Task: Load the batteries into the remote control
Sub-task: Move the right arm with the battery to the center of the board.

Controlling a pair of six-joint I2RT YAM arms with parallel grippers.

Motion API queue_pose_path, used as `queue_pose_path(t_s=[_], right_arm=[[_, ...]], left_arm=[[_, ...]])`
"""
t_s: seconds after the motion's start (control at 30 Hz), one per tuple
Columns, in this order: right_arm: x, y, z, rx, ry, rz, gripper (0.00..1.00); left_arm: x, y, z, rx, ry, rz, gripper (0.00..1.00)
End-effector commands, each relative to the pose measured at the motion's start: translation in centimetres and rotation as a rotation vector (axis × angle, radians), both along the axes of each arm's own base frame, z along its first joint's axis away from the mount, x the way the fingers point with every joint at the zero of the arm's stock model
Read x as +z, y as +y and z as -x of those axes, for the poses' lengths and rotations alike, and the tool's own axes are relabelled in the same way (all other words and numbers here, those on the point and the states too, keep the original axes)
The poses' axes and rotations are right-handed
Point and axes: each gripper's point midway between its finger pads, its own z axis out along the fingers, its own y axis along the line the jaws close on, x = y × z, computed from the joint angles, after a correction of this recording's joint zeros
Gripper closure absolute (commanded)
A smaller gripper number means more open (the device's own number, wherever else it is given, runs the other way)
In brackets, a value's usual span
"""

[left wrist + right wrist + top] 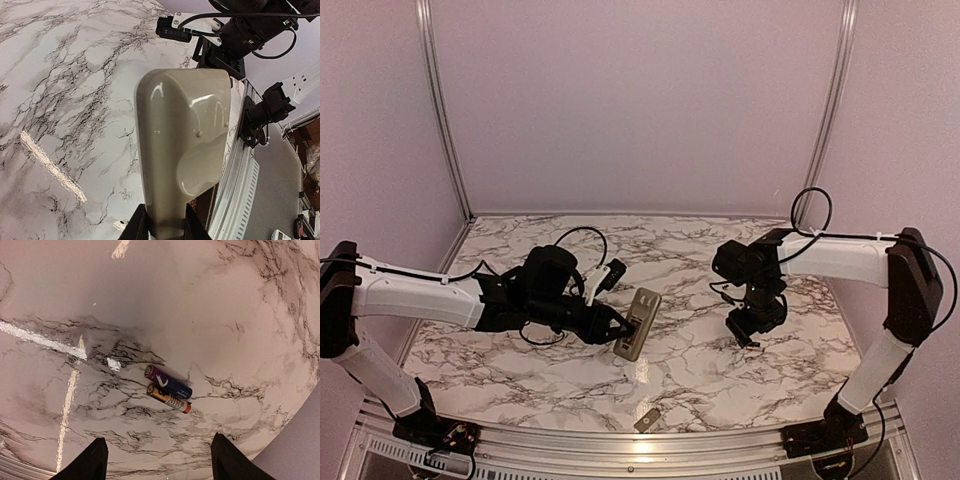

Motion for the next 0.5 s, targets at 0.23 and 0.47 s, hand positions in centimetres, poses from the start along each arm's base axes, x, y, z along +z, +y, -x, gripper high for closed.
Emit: queue_pose_path(t_s=[0.23, 0.47], right_arm=[[-1.8, -1.1, -0.4, -0.061, 0.051, 0.051, 0.3], [-3.3, -1.8, -0.5, -0.075, 0.094, 0.102, 0.31]], left_arm=[[2.5, -0.2, 0.1, -0.024, -0.041, 0.078, 1.0], [3.1, -0.3, 0.3, -0.031, -0.044, 0.094, 1.0]])
